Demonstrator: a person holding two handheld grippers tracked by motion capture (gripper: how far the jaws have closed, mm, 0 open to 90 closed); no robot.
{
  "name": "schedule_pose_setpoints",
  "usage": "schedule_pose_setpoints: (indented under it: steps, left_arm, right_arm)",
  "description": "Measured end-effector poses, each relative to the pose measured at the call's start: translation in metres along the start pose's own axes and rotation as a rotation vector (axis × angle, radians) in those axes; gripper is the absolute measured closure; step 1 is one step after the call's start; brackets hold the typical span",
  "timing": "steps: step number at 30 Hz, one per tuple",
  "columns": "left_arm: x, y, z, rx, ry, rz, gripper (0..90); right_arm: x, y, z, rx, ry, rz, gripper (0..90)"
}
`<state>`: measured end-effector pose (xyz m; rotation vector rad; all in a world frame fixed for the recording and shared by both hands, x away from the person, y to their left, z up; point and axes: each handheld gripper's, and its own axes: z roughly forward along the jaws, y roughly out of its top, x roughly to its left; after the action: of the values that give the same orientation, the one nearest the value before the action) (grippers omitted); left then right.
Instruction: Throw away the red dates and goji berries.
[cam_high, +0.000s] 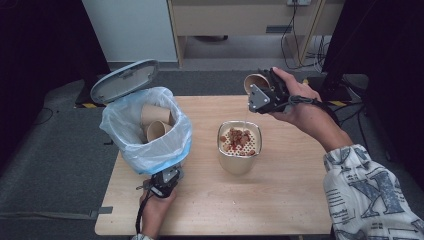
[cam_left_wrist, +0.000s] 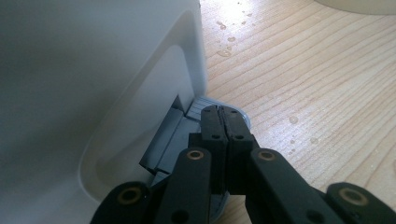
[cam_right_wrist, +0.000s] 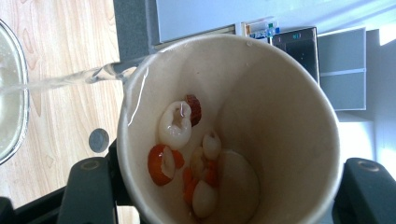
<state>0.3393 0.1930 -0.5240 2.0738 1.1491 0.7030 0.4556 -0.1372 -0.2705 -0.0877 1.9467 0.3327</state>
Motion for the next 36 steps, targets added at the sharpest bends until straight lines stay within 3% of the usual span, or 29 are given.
schedule_pose_setpoints:
  steps: [7,12,36]
  left_arm:
    - [0.0,0.0001,-0.0003,0.003,0.001,0.003,88.1]
    - [0.0001,0.0001,-0.0003,0.003,0.001,0.005,88.1]
    - [0.0001,0.0001,-0.0003,0.004,0.0,0.004,88.0]
  right_arm:
    - [-0.0005,0.0004,-0.0016,0.008,-0.012,-0.027,33.8]
    - [0.0011,0.0038,-0.0023,0.03,-0.03,-0.096,33.9]
    - [0.0032,0.0064,-0.002,0.042,-0.039,-0.131,34.0]
